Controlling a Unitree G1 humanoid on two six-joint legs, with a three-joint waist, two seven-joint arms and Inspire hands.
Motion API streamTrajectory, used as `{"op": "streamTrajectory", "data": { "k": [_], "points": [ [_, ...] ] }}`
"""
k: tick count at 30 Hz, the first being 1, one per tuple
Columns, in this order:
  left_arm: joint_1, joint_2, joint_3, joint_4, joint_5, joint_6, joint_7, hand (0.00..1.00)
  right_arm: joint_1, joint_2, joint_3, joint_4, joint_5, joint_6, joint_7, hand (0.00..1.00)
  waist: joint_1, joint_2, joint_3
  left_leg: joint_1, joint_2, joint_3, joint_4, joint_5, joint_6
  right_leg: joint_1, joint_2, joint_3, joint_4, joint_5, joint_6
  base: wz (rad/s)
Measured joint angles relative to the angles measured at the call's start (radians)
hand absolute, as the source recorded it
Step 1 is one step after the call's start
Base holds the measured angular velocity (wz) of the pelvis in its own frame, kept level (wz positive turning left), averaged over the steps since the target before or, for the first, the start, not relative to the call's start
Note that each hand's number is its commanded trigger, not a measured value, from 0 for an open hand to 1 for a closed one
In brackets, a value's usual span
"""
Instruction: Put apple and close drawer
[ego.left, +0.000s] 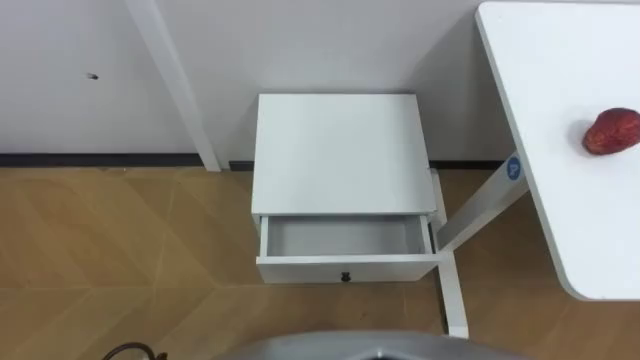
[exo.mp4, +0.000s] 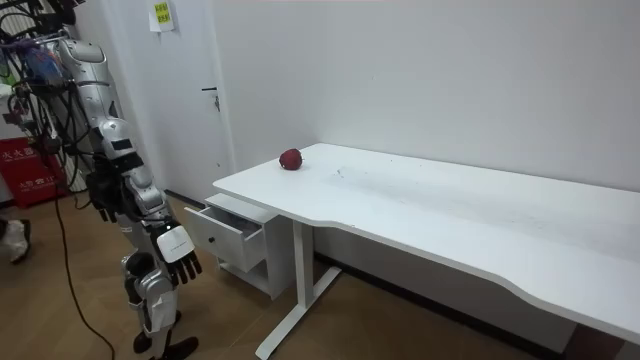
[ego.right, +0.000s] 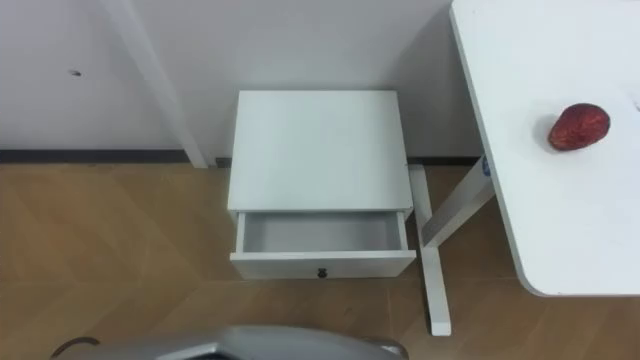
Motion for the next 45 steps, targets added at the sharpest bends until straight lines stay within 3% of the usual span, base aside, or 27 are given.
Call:
{"op": "streamTrajectory", "data": {
  "k": [8,12,15,18,21,24,27,30,32,34,41,45],
  "points": [
    [0.001,0.0,0.0,-0.002,0.0,0.0,0.0,0.0,0.0,0.0,0.0,-0.002,0.009,-0.004,0.0,0.0,0.002,0.0,0.0,0.0,0.0,0.001,0.001,0.0,0.0,-0.001,0.001,0.006,0.0,0.0,0.0,0.0],
    [-0.003,0.0,-0.001,-0.002,-0.001,0.0,0.004,0.0,0.0,0.0,-0.001,-0.003,0.125,-0.004,-0.003,0.0,0.001,0.0,0.0002,-0.003,0.0,0.004,-0.002,0.0,0.0,-0.004,0.004,0.017,0.0,0.0,0.0,-0.01],
    [0.001,-0.001,0.006,0.001,0.001,-0.002,0.019,0.0,0.006,0.001,-0.05,-0.002,0.313,-0.012,-0.006,0.0,0.0,0.0,0.0004,-0.003,0.0,0.011,-0.005,0.0,0.0,-0.005,0.003,0.02,-0.002,0.0,0.0,-0.07],
    [0.008,0.0,0.057,-0.006,-0.001,-0.01,0.02,0.0,0.014,0.001,-0.143,-0.006,0.552,-0.025,-0.013,0.0,-0.012,-0.002,0.0,-0.003,0.001,0.015,-0.004,0.0,0.0,-0.008,0.004,0.025,0.0,0.0,0.0,-0.04],
    [0.02,0.002,0.117,-0.024,-0.001,-0.019,0.021,0.0,0.019,0.001,-0.277,-0.016,0.778,-0.029,-0.026,0.0,-0.04,-0.004,-0.0013,-0.007,0.001,0.018,0.002,0.0,0.0,-0.013,0.003,0.027,0.0,0.0,0.0,-0.02],
    [0.035,0.004,0.138,-0.024,-0.001,-0.023,0.039,0.0,0.029,0.001,-0.394,-0.078,1.113,-0.038,-0.051,0.0,-0.057,-0.007,-0.0041,-0.005,0.001,0.033,0.001,0.0,0.0,-0.016,0.005,0.043,0.001,0.0,0.0,-0.15],
    [0.036,0.008,0.16,-0.024,-0.001,-0.038,0.045,0.0,0.01,-0.001,-0.488,-0.089,1.256,-0.063,-0.081,0.0,-0.079,-0.009,-0.0051,-0.005,0.002,0.04,-0.002,-0.001,0.001,-0.017,0.005,0.051,0.001,0.0,-0.001,-0.12],
    [0.035,0.009,0.183,-0.024,0.002,-0.057,0.047,0.0,0.004,-0.001,-0.562,-0.116,1.318,-0.077,-0.106,0.0,-0.086,-0.009,-0.0066,-0.009,0.002,0.043,-0.001,-0.001,0.001,-0.024,0.004,0.05,0.003,0.0,-0.001,-0.05],
    [0.035,0.015,0.204,-0.024,-0.001,-0.064,0.056,0.0,0.002,-0.004,-0.611,-0.13,1.382,-0.104,-0.129,0.0,-0.09,-0.009,-0.0142,-0.02,0.002,0.046,0.001,-0.001,0.002,-0.037,0.004,0.05,0.005,0.0,-0.001,-0.04],
    [0.035,0.015,0.213,-0.027,0.0,-0.064,0.059,0.0,0.002,-0.006,-0.637,-0.151,1.42,-0.115,-0.151,0.0,-0.094,-0.012,-0.0156,-0.025,0.002,0.049,0.001,0.0,0.002,-0.043,0.004,0.051,0.008,0.0,-0.001,-0.04],
    [0.04,0.03,0.226,-0.049,-0.001,-0.066,0.058,0.0,-0.007,-0.012,-0.678,-0.357,1.484,-0.164,-0.295,0.0,-0.108,-0.02,-0.0141,-0.033,0.004,0.064,0.001,0.001,0.002,-0.059,0.004,0.056,0.018,-0.001,-0.001,-0.05],
    [0.05,0.042,0.233,-0.107,-0.002,-0.084,0.058,0.0,-0.02,-0.049,-0.686,-0.495,1.489,-0.206,-0.381,0.0,-0.112,-0.032,-0.0084,-0.039,0.004,0.064,0.0,0.001,0.003,-0.066,0.004,0.054,0.019,-0.001,-0.001,-0.02]
  ]
}}
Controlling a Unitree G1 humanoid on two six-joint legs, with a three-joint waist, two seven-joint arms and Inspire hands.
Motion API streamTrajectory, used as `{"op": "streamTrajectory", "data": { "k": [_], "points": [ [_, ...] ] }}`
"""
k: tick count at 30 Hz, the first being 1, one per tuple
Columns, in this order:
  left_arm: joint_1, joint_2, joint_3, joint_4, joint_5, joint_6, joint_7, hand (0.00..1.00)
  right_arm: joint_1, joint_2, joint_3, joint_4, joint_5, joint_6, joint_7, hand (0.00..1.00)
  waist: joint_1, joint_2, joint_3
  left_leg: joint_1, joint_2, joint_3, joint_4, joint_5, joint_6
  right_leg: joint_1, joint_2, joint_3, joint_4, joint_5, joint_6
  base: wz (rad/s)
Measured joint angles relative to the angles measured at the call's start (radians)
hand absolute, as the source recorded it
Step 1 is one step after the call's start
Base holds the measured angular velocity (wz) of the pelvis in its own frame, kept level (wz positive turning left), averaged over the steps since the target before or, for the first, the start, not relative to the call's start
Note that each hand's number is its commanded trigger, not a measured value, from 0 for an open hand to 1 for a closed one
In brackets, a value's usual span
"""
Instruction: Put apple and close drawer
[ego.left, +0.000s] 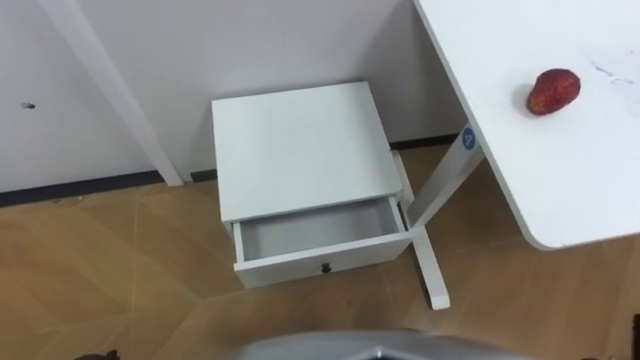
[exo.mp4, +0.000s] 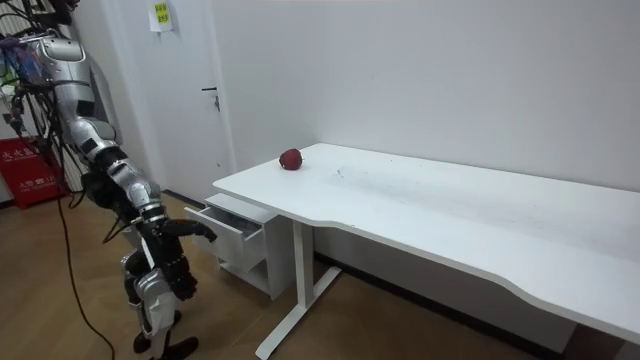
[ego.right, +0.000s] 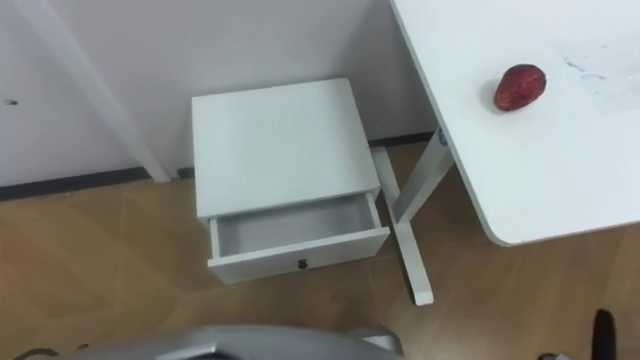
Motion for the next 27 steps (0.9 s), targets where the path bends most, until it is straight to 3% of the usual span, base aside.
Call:
{"op": "streamTrajectory", "data": {
  "k": [7,13,20,24,27],
  "points": [
    [0.005,-0.001,-0.002,-0.053,0.0,-0.026,0.001,0.0,-0.014,-0.056,-0.02,-0.206,-0.05,-0.049,-0.116,0.0,0.004,-0.016,0.0007,-0.025,0.0,0.0,0.004,0.0,0.0,-0.025,0.001,0.003,0.0,0.0,0.0,0.0],
    [0.011,-0.002,-0.018,-0.053,-0.018,-0.028,0.001,0.0,-0.026,-0.059,-0.016,-0.412,-0.314,-0.064,-0.227,0.0,0.007,-0.013,0.0029,-0.022,0.0,0.0,-0.003,0.0,0.0,-0.028,0.002,0.004,-0.003,0.0,0.0,0.0],
    [0.014,-0.001,-0.063,-0.059,-0.019,-0.029,0.0,0.0,-0.021,-0.078,0.11,-0.572,-0.629,-0.071,-0.252,0.0,0.012,-0.006,0.0012,-0.027,0.001,0.0,-0.005,0.001,0.0,-0.034,0.004,0.025,-0.002,0.0,0.0,0.0],
    [0.015,0.002,-0.102,-0.053,-0.021,-0.029,0.002,0.0,-0.021,-0.114,0.175,-0.587,-0.774,-0.071,-0.25,0.0,0.023,-0.004,0.0002,-0.028,0.001,0.002,-0.003,0.001,0.0,-0.034,0.004,0.025,-0.003,0.0,0.0,0.0],
    [0.015,0.003,-0.125,-0.051,-0.021,-0.031,0.001,0.0,-0.02,-0.119,0.192,-0.591,-0.828,-0.071,-0.223,0.0,0.035,-0.011,0.0054,-0.019,0.002,0.001,-0.003,0.001,0.0,-0.024,0.003,0.023,-0.004,0.0,0.0,0.0]
  ]
}}
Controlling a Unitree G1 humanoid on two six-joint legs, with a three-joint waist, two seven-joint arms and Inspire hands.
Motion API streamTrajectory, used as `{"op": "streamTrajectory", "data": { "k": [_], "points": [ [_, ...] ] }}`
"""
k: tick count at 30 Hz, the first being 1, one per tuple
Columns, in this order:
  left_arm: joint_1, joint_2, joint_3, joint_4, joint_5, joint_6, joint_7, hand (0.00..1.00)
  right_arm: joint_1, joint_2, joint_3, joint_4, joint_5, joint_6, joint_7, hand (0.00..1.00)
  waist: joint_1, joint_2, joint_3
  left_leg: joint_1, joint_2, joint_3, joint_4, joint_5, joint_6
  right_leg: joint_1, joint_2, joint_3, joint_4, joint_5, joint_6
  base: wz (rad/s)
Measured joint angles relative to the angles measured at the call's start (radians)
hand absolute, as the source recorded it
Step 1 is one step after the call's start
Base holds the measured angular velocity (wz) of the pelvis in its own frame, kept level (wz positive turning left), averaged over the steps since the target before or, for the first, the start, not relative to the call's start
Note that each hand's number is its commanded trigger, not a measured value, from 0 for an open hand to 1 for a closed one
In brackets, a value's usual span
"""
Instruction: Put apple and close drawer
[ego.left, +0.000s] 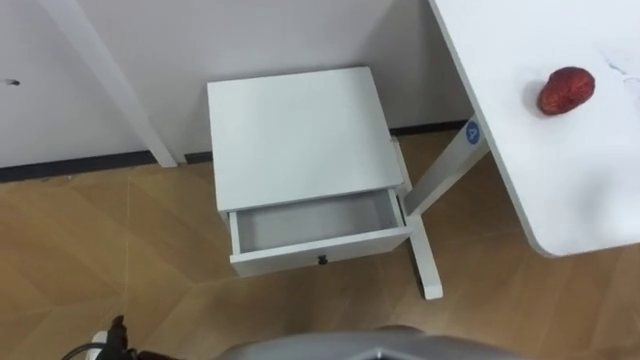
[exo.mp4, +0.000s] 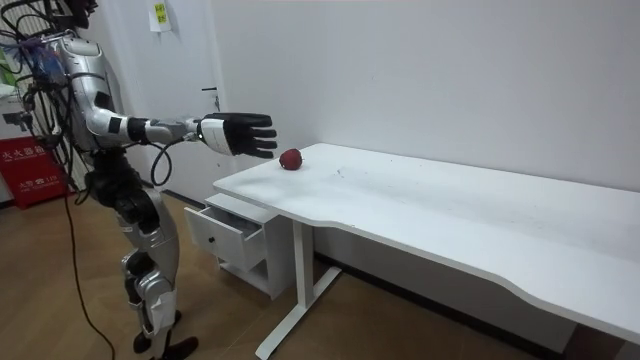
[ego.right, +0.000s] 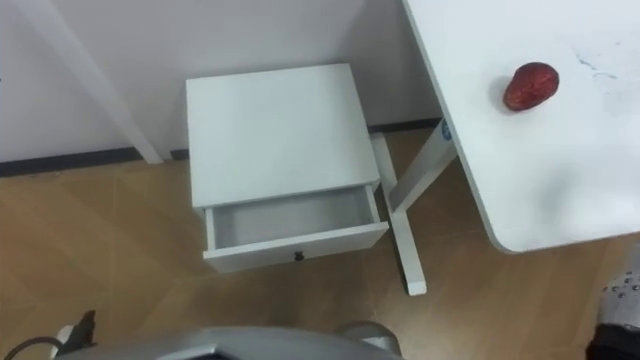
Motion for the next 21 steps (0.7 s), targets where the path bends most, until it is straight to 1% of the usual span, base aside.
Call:
{"op": "streamTrajectory", "data": {
  "k": [3,4,5,6,8,9,11,12,13,14,16,19,21],
  "points": [
    [0.013,0.0,0.0,0.0,0.001,0.0,0.0,0.0,0.0,-0.023,0.052,0.0,-0.051,0.001,0.022,0.0,0.007,-0.006,0.0027,0.0,0.0,0.0,-0.001,0.0,0.0,0.0,0.0,-0.007,0.001,0.0,0.0,0.0],
    [0.019,0.002,-0.002,0.0,0.0,0.0,0.0,0.0,0.001,-0.035,0.08,0.0,-0.074,0.001,0.034,0.0,0.01,-0.012,0.0061,0.001,0.0,0.0,-0.001,0.0,0.0,0.0,0.0,-0.007,0.002,0.0,0.0,0.0],
    [0.02,0.004,-0.003,0.0,0.0,0.0,0.0,0.0,0.001,-0.048,0.103,0.0,-0.076,0.002,0.056,0.0,0.012,-0.015,0.0068,0.001,0.0,0.0,0.0,0.0,0.0,0.0,-0.001,-0.007,0.002,0.0,0.0,0.0],
    [0.02,0.006,-0.004,0.0,0.0,0.0,0.0,0.0,0.001,-0.054,0.11,0.0,-0.076,0.004,0.067,0.0,0.013,-0.017,0.0069,0.001,0.0,0.0,0.0,0.0,0.0,0.0,-0.001,-0.007,0.002,0.0,0.0,0.0],
    [0.019,0.016,-0.019,-0.003,0.001,0.0,0.001,0.0,0.002,-0.08,0.141,0.0,-0.077,0.02,0.11,0.0,0.023,-0.023,0.0053,0.001,0.0,0.0,0.0,0.0,0.0,0.0,-0.001,-0.009,0.001,0.0,0.0,0.0],
    [0.02,0.019,-0.023,-0.003,0.002,0.0,0.001,0.0,0.002,-0.085,0.148,0.0,-0.077,0.022,0.123,0.0,0.024,-0.025,0.0052,0.001,0.0,0.0,0.001,0.0,0.0,0.001,-0.001,-0.009,0.001,0.0,0.0,0.0],
    [0.02,0.03,-0.038,-0.003,0.002,0.0,0.001,0.0,0.002,-0.088,0.179,0.0,-0.079,0.024,0.167,0.0,0.027,-0.031,0.0017,0.004,0.002,0.0,0.001,0.0,0.0,0.004,-0.004,-0.01,0.0,0.0,0.0,0.0],
    [0.021,0.033,-0.041,-0.003,0.001,0.0,0.001,0.0,0.002,-0.088,0.187,0.0,-0.081,0.028,0.178,0.0,0.027,-0.033,0.0014,0.005,0.003,0.0,0.001,0.0,0.0,0.006,-0.006,-0.013,0.0,0.0,0.0,0.03],
    [0.022,0.035,-0.042,-0.002,0.003,0.001,0.001,0.0,0.002,-0.088,0.195,0.006,-0.114,0.04,0.203,0.0,0.031,-0.039,0.0006,0.007,0.003,0.0,0.002,0.0,0.0,0.008,-0.006,-0.019,-0.001,0.0,0.0,0.04],
    [0.022,0.035,-0.042,-0.003,0.003,0.001,0.0,0.0,0.002,-0.089,0.197,0.019,-0.162,0.045,0.228,0.0,0.033,-0.042,-0.0009,0.008,0.003,0.0,0.002,0.0,-0.001,0.01,-0.007,-0.021,-0.002,0.0,0.0,0.03],
    [0.022,0.035,-0.042,-0.003,0.003,0.002,0.0,0.0,0.001,-0.089,0.203,0.03,-0.212,0.05,0.264,0.0,0.036,-0.044,-0.0022,0.008,0.003,0.0,0.002,0.0,-0.001,0.013,-0.007,-0.021,-0.008,0.0,0.0,0.0],
    [0.019,0.036,-0.042,-0.005,0.003,0.004,-0.001,0.0,0.002,-0.089,0.229,0.033,-0.299,0.061,0.313,0.0,0.043,-0.042,-0.0013,0.009,0.003,0.0,0.002,0.0,-0.001,0.016,-0.008,-0.025,-0.014,0.001,-0.001,0.0],
    [0.016,0.036,-0.042,-0.005,0.003,0.004,-0.002,0.0,0.002,-0.089,0.238,0.035,-0.322,0.067,0.345,0.0,0.045,-0.039,-0.0009,0.01,0.003,0.0,0.002,0.0,-0.001,0.018,-0.008,-0.026,-0.015,0.001,-0.001,0.0]
  ]
}}
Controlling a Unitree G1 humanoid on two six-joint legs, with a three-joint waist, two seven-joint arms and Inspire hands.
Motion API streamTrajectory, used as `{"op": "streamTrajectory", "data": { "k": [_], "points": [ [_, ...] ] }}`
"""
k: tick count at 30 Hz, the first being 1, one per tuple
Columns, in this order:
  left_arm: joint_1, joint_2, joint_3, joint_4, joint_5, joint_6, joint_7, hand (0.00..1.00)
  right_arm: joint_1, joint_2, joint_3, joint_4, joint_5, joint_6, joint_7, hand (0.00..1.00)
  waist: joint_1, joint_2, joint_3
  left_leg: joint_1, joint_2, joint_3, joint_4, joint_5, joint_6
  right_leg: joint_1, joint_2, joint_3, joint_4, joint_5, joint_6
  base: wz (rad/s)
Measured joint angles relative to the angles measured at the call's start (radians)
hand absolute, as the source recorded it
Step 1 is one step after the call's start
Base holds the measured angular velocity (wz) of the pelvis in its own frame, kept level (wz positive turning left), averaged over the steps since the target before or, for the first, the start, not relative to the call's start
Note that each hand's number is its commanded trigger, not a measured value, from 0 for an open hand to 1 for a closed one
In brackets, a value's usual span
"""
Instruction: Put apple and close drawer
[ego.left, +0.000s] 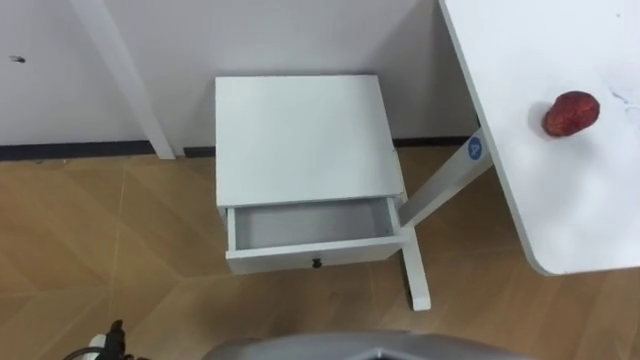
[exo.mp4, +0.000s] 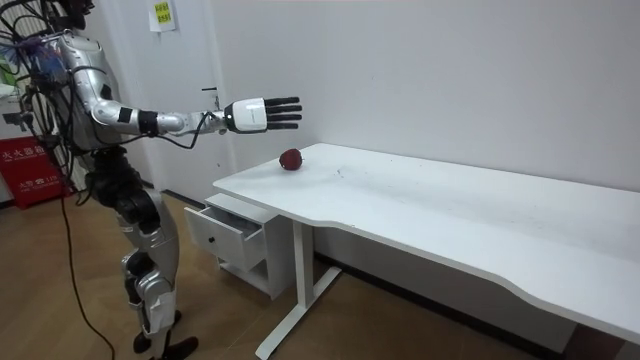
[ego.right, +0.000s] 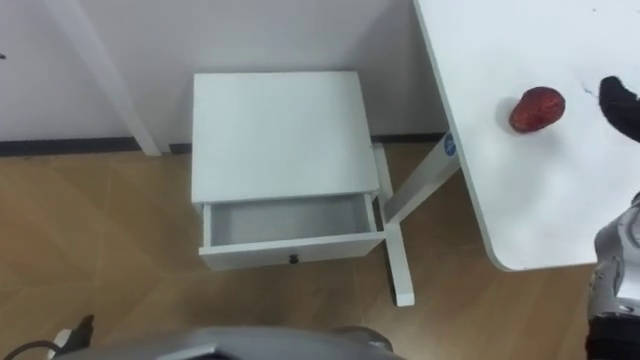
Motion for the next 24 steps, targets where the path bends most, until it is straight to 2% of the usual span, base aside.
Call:
{"op": "streamTrajectory", "data": {
  "k": [5,12,14,16,21,24],
  "points": [
    [0.0,0.0,0.0,0.003,0.0,0.001,-0.005,0.0,0.0,0.0,0.015,0.005,-0.036,0.001,0.066,0.0,0.008,0.007,0.005,0.004,0.001,0.0,0.0,0.0,-0.001,0.004,0.0,-0.007,0.0,0.0,0.0,0.0],
    [0.007,0.005,0.002,0.005,0.002,0.002,-0.025,0.0,-0.012,-0.004,0.026,0.056,-0.038,0.003,0.131,0.0,0.015,0.0,0.0058,0.003,0.0,-0.009,0.001,0.0,-0.001,0.009,-0.001,-0.037,0.0,0.0,0.0,0.04],
    [0.006,0.008,0.003,0.005,0.006,0.003,-0.028,0.0,-0.014,-0.01,0.026,0.076,-0.062,0.021,0.152,0.0,0.015,-0.003,0.0052,0.005,0.0,-0.017,0.001,0.0,-0.001,0.011,-0.001,-0.044,0.0,0.0,0.0,0.1],
    [0.007,0.008,0.003,0.005,0.021,0.006,-0.028,0.0,-0.02,-0.012,0.026,0.085,-0.077,0.021,0.17,0.0,0.015,-0.002,0.0055,0.004,0.0,-0.017,0.0,0.0,-0.001,0.01,0.0,-0.044,-0.001,0.0,0.0,0.0],
    [0.003,0.008,-0.001,0.004,0.021,0.007,-0.028,0.0,-0.039,-0.028,0.048,0.119,-0.114,0.021,0.194,0.0,0.015,0.005,0.0059,0.002,-0.001,-0.026,0.0,0.0,-0.001,0.011,0.0,-0.051,-0.002,0.0,-0.001,0.04],
    [-0.003,0.011,-0.016,0.004,0.021,0.007,-0.031,0.0,-0.04,-0.032,0.07,0.126,-0.159,0.021,0.227,0.0,0.013,0.016,0.0053,0.002,-0.002,-0.031,-0.001,0.0,-0.001,0.012,0.0,-0.052,-0.002,0.0,-0.001,0.04]
  ]
}}
